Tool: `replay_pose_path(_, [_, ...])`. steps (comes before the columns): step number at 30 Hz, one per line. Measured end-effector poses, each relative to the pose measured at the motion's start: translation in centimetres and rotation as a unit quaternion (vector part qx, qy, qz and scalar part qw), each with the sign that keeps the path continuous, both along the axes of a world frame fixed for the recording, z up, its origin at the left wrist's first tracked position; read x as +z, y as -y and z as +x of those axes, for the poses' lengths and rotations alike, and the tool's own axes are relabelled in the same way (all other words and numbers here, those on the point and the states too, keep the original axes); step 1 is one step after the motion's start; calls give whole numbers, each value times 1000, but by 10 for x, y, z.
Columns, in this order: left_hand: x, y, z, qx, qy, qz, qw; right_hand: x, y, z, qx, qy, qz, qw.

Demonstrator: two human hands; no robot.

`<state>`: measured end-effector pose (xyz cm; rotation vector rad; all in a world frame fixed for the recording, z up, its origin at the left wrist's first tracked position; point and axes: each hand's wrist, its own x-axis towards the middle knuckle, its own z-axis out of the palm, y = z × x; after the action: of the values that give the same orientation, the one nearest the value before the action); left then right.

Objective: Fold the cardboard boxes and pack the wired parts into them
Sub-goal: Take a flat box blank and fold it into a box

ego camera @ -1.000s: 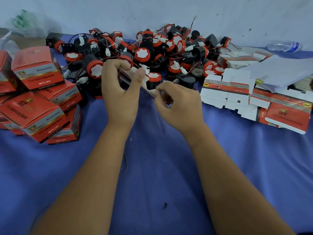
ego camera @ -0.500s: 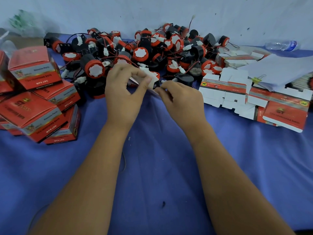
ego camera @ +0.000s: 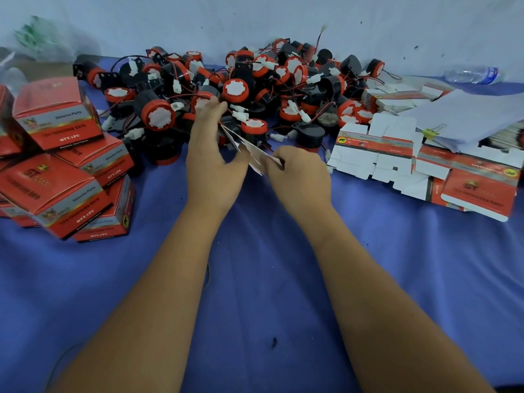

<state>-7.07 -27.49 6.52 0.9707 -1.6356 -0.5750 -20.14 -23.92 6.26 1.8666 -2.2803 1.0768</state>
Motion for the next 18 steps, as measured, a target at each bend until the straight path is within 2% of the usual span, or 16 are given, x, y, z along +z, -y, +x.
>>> replay_pose_path(2, [-1, 0, 1, -10, 30, -18, 999, 1, 0, 1, -42, 51, -22, 998])
replay_pose_path(4, [0, 0, 0, -31, 60, -42, 997, 5, 2, -2, -80, 155, -53, 983])
replay_pose_path(7, [-1, -3, -1, -85, 83, -58, 991, 13, -1, -10, -77, 383, -124, 912])
replay_pose_path(9, [-3, -5, -2, -124, 34, -26, 991, 18, -6, -15, -24, 490, -169, 855])
replay_pose_path(11, [-2, -6, -4, -150, -78, 44, 985, 22, -10, -17, 48, 519, -195, 831])
replay_pose_path(13, [1, -4, -3, -135, -190, 115, 966, 24, -12, -15, 100, 521, -195, 825])
replay_pose_path(15, [3, -1, -1, -92, -259, 164, 947, 24, -13, -11, 130, 503, -181, 835])
replay_pose_path(18, [3, 5, 2, -55, -283, 238, 927, 17, -15, -2, 181, 403, -167, 881])
